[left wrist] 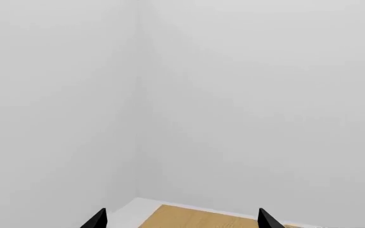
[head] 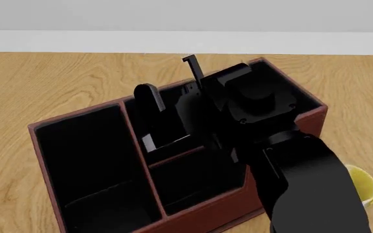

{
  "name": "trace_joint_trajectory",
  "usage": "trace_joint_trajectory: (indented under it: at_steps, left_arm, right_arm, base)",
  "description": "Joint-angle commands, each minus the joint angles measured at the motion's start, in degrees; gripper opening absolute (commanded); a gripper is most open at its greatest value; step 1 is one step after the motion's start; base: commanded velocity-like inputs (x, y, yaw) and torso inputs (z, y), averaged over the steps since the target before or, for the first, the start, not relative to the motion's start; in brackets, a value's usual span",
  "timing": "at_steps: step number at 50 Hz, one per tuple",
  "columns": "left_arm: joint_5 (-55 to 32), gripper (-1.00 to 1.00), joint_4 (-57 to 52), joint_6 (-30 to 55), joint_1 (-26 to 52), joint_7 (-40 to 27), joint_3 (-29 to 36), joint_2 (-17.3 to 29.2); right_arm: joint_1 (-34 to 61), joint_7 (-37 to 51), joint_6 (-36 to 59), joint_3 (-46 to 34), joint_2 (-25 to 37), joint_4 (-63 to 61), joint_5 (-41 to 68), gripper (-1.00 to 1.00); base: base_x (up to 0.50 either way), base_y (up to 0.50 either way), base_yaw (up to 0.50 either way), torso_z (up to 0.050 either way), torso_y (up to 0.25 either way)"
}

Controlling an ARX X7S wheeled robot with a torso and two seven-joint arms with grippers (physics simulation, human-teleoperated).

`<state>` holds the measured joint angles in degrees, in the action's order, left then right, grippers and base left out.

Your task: Pick up the book and place it in the front compartment of the caddy.

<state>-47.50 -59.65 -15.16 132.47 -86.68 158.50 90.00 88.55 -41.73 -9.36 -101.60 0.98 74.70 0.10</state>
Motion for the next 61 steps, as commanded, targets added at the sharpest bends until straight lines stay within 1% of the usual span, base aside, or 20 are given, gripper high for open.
trace_joint_trajectory:
  at_steps: [1, 8, 19, 25, 26, 34, 46, 61]
  left_arm:
    - [1.3, 1.0, -0.3, 0.5, -1.3, 1.2, -2.2, -0.1]
    - [1.8, 1.0, -0.3, 0.5, -2.4, 0.8, -2.7, -0.1]
    - [2.5, 1.0, -0.3, 0.1, -4.0, 0.4, -3.3, -0.1]
    - [2.5, 1.0, -0.3, 0.1, -4.5, 0.5, -3.8, -0.1]
    - [2.5, 1.0, -0.3, 0.1, -4.6, 0.5, -3.9, -0.1]
    - [3.2, 1.0, -0.3, -0.1, -5.6, 0.0, -4.1, -0.1]
    - [1.7, 1.0, -0.3, 0.6, -5.4, 0.8, -5.9, -0.1]
    - [1.5, 1.0, -0.3, 0.5, -5.9, 1.1, -7.0, -0.1]
  right_arm:
    - [-0.5, 0.6, 2.4, 7.3, -1.0, -0.2, -6.8, -1.0]
    - [-1.0, 1.8, 3.8, 8.9, -1.0, -1.0, -8.2, -1.0]
    - [-0.8, 2.6, 3.7, 9.2, -1.0, -1.9, -8.9, -1.0]
    - [-0.9, 5.7, 5.2, 9.3, -1.0, -2.8, -9.8, -1.0]
    - [-0.9, 5.6, 5.6, 9.4, -1.0, -3.0, -9.7, 1.0]
    - [-0.3, 7.9, 7.3, 9.2, -1.0, -3.3, -11.1, 1.0]
    - [0.0, 9.9, 8.5, 9.1, -1.0, -3.1, -11.2, 1.0]
    - [1.2, 11.4, 7.4, 9.5, -1.0, -3.5, -10.8, 1.0]
  base:
    - [0.0, 0.0, 0.0, 0.0, 0.0]
    - [0.0, 0.0, 0.0, 0.0, 0.001]
    - [0.0, 0.0, 0.0, 0.001, 0.001]
    - [0.0, 0.0, 0.0, 0.0, 0.0]
    - [0.0, 0.0, 0.0, 0.0, 0.0]
    - [0.0, 0.0, 0.0, 0.0, 0.001]
    - [0.0, 0.0, 0.0, 0.0, 0.0]
    - [0.0, 0.0, 0.0, 0.0, 0.0]
